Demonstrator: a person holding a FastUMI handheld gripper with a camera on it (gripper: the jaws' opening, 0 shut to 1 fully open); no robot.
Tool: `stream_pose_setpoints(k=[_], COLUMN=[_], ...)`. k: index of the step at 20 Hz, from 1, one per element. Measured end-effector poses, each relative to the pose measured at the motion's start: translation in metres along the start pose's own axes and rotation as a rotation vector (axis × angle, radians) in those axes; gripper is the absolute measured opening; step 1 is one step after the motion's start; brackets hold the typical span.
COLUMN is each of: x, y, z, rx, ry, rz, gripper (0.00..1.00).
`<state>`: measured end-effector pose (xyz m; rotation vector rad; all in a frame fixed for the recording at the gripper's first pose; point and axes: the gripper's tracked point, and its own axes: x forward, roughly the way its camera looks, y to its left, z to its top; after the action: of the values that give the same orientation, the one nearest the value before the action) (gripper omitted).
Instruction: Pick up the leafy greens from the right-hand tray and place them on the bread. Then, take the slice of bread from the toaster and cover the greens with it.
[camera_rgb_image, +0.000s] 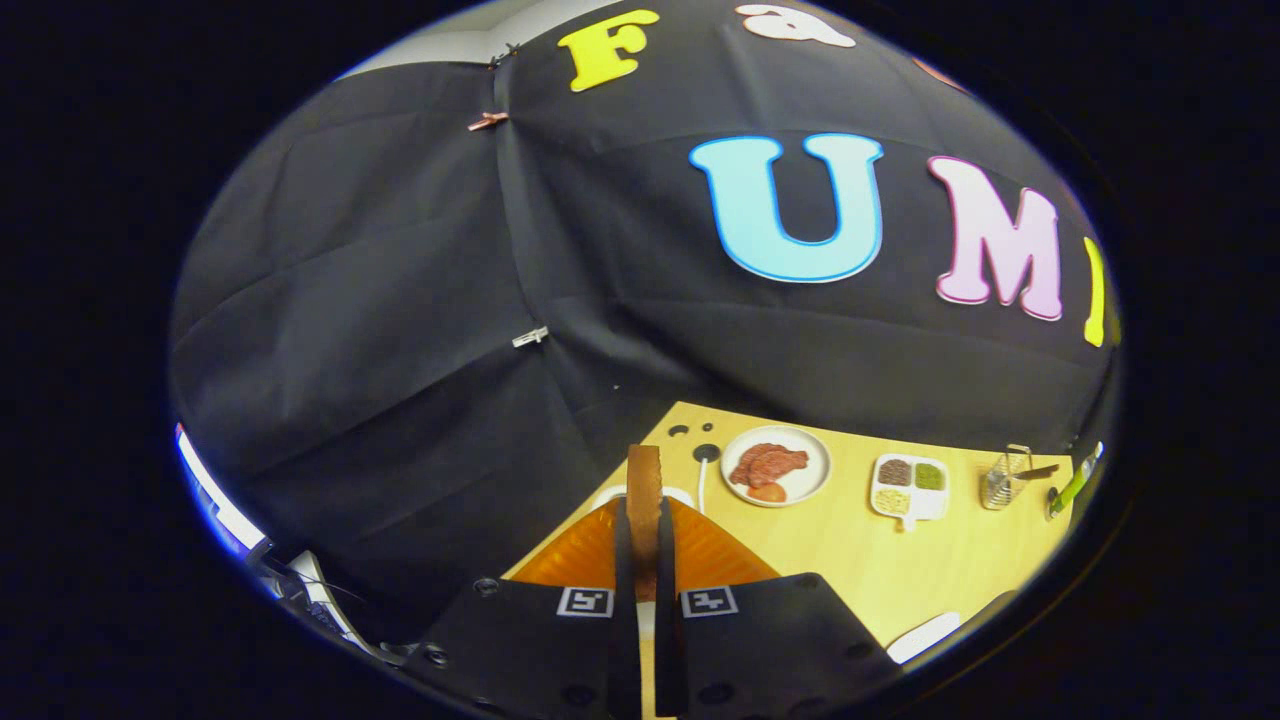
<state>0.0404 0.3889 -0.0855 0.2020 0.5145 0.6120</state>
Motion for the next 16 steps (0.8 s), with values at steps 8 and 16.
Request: stream_pose_setpoints(k=[8,16], x=[-0.067,-0.062], y=[-0.107,-0.133], z=[-0.087,-0.175], rx=[0.110,0.235], ry=[0.061,0.126], rz=[-0.202,-0.281], gripper=[0.10,0.10])
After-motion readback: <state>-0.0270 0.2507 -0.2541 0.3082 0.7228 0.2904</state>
